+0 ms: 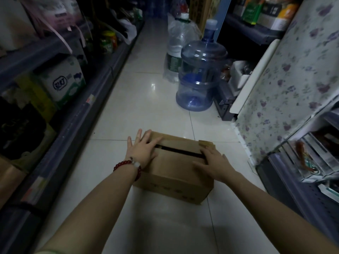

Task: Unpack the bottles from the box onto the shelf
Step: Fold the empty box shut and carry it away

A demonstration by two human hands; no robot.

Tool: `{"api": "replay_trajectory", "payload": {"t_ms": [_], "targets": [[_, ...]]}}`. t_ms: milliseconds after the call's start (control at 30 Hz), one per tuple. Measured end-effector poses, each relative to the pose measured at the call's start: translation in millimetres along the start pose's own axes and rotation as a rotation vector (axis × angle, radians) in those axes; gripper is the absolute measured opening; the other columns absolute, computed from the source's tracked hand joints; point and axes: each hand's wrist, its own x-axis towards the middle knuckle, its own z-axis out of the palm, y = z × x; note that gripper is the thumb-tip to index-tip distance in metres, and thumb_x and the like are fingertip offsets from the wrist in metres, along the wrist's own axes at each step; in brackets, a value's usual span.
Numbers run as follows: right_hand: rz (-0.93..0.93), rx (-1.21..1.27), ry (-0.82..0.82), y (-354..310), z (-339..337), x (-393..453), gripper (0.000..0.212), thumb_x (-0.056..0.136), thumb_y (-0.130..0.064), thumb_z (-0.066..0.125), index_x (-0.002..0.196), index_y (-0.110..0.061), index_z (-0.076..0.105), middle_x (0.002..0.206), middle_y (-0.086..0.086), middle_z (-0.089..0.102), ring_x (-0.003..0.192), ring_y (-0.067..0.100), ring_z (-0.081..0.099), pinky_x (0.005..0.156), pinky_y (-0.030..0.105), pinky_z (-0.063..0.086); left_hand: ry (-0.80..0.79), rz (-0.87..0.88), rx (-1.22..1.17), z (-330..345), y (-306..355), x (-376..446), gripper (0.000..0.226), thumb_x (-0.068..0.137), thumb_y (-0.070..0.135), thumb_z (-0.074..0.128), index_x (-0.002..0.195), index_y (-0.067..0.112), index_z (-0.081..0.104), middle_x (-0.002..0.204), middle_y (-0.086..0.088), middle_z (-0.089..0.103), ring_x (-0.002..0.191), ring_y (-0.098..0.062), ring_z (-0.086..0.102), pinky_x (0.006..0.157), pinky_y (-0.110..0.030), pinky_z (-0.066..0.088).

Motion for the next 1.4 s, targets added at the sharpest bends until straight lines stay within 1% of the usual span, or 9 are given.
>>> {"api": "replay_trajectory", "payload": {"t_ms": [200,333,533,667,767,833,967,1133,1400], "targets": [[-0.017,-0.009,0.096,10.6,21.6,3.6,0.076,0.089,-0.061,0.046,0.151,-0.024,0.024,0.160,0.001,0.022,0.147,0.022,0.018,0.119,0.051,0.014,-0.162,-0.139,-0.035,12.6,-11.9,4.6,0.055,0.092,0.063,0.027,0.145,0.052,0.015,0.160,0.005,-0.018,0.144,-0.041,-0.018,0.112,-0.066,-0.002],[-0.035,0.099,0.187,16.3,28.7,4.1,0.077,0.083,-0.062,0.056,0.148,-0.027,0.034,0.157,0.000,0.029,0.147,0.021,0.018,0.119,0.048,0.015,-0.229,-0.283,-0.204,24.3,-13.1,3.6,0.054,0.088,0.069,0.029,0.138,0.065,0.009,0.160,0.002,-0.015,0.142,-0.048,-0.014,0.108,-0.071,0.001],[0.072,0.443,0.282,17.8,42.7,0.8,0.072,0.077,-0.053,0.070,0.140,-0.028,0.047,0.158,-0.002,0.026,0.143,0.028,0.027,0.115,0.043,0.028,-0.158,-0.257,-0.517,34.9,-20.7,1.8,0.055,0.091,0.055,0.045,0.142,0.053,0.024,0.153,-0.013,0.015,0.137,-0.037,0.032,0.116,-0.044,0.026],[0.095,0.542,0.261,16.2,45.8,3.1,0.068,0.081,-0.045,0.070,0.142,-0.026,0.044,0.161,-0.004,0.015,0.142,0.020,0.030,0.110,0.031,0.030,-0.153,-0.251,-0.526,32.9,-24.7,3.2,0.056,0.087,0.060,0.046,0.140,0.057,0.025,0.140,-0.017,0.037,0.126,-0.035,0.042,0.110,-0.040,0.032],[0.140,0.594,0.251,15.4,49.6,5.0,0.065,0.084,-0.046,0.066,0.142,-0.032,0.042,0.163,-0.002,0.003,0.144,0.025,0.025,0.111,0.034,0.030,-0.116,-0.232,-0.532,37.7,-28.0,2.1,0.057,0.084,0.067,0.045,0.137,0.061,0.025,0.137,-0.017,0.048,0.123,-0.034,0.047,0.108,-0.040,0.037],[0.169,0.632,0.228,13.8,53.0,6.8,0.064,0.088,-0.047,0.061,0.145,-0.036,0.035,0.161,0.005,0.011,0.141,0.029,0.030,0.110,0.037,0.033,-0.078,-0.246,-0.546,40.2,-26.4,-0.2,0.060,0.080,0.070,0.044,0.136,0.061,0.026,0.135,-0.017,0.050,0.123,-0.034,0.047,0.107,-0.041,0.037],[0.137,0.647,0.237,11.4,53.0,3.3,0.060,0.092,-0.042,0.057,0.146,-0.034,0.032,0.145,0.006,0.037,0.129,0.024,0.043,0.101,0.028,0.036,-0.063,-0.267,-0.595,32.0,-17.8,-3.8,0.058,0.086,0.061,0.050,0.139,0.054,0.029,0.132,-0.016,0.051,0.120,-0.033,0.050,0.105,-0.038,0.039],[0.158,0.627,0.192,-6.6,6.3,-17.6,0.059,0.093,-0.043,0.055,0.146,-0.035,0.032,0.144,0.006,0.039,0.128,0.024,0.044,0.107,0.036,0.040,-0.083,-0.295,-0.645,-23.0,-4.3,-21.3,0.059,0.089,0.051,0.053,0.143,0.047,0.031,0.129,-0.013,0.053,0.117,-0.029,0.052,0.100,-0.033,0.041],[0.150,0.561,0.153,-58.1,-149.5,-61.7,0.059,0.092,-0.039,0.058,0.145,-0.034,0.036,0.144,0.010,0.040,0.128,0.026,0.044,0.107,0.033,0.036,-0.100,-0.325,-0.726,-174.0,18.1,-58.7,0.056,0.089,0.050,0.054,0.141,0.048,0.033,0.130,-0.016,0.052,0.121,-0.031,0.048,0.105,-0.035,0.037]]}}
